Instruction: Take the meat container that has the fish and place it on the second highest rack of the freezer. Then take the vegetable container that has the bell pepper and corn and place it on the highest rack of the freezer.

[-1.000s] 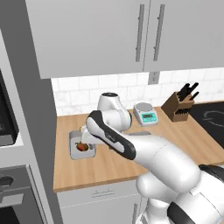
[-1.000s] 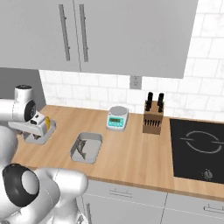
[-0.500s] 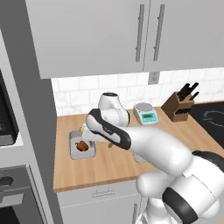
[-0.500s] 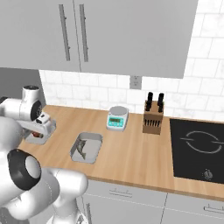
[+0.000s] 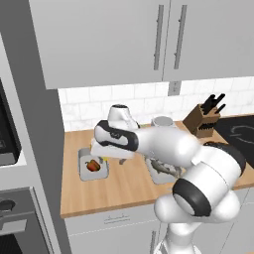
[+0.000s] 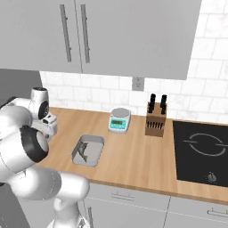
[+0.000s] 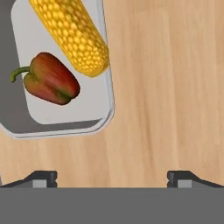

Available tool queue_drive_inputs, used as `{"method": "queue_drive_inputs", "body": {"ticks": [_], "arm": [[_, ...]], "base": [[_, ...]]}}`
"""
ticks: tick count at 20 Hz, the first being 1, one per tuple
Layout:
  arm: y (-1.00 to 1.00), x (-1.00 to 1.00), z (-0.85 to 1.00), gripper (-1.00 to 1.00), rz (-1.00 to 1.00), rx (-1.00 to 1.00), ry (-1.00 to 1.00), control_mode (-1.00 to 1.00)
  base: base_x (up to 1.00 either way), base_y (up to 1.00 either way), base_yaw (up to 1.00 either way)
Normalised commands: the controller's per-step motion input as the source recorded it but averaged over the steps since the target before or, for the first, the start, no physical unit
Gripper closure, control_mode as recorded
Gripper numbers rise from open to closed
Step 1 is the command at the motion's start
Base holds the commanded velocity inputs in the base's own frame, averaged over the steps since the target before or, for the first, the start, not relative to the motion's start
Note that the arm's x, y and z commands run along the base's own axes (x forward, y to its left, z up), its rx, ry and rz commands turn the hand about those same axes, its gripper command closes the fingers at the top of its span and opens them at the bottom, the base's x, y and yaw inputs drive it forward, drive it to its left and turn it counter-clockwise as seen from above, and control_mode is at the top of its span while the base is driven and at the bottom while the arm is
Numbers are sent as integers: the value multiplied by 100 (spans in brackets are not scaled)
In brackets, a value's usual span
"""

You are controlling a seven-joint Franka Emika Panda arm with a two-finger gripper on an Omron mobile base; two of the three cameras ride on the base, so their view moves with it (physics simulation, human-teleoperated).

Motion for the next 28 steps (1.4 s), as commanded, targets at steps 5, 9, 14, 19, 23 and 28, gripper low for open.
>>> {"method": "queue_drive_inputs", "body": {"ticks": [5, 9, 14, 19, 23, 28], "arm": [[19, 30, -35, -100, -2, -4, 2, -100], [3, 43, -14, -100, -2, 0, 4, -100], [0, 40, -14, -100, 0, 0, 6, -100], [10, 15, -20, -100, -1, -2, 1, -100], [0, 0, -25, -100, 0, 0, 0, -100], [-15, 0, -36, -100, 0, 0, 4, -100]], "base": [[0, 0, 0], [0, 0, 0], [0, 0, 0], [0, 0, 0], [0, 0, 0], [0, 0, 0]]}}
